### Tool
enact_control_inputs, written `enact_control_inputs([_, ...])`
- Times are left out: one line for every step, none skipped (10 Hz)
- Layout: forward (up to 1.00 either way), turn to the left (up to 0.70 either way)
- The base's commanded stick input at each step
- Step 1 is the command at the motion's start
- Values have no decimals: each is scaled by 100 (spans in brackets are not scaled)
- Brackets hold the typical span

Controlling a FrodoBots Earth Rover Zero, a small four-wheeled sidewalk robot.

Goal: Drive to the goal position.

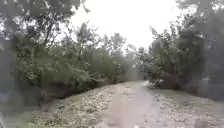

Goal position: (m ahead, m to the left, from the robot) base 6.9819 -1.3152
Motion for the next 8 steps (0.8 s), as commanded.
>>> enact_control_inputs([45, 0])
enact_control_inputs([45, 0])
enact_control_inputs([45, 0])
enact_control_inputs([45, 0])
enact_control_inputs([45, 0])
enact_control_inputs([45, 0])
enact_control_inputs([45, -2])
enact_control_inputs([45, -27])
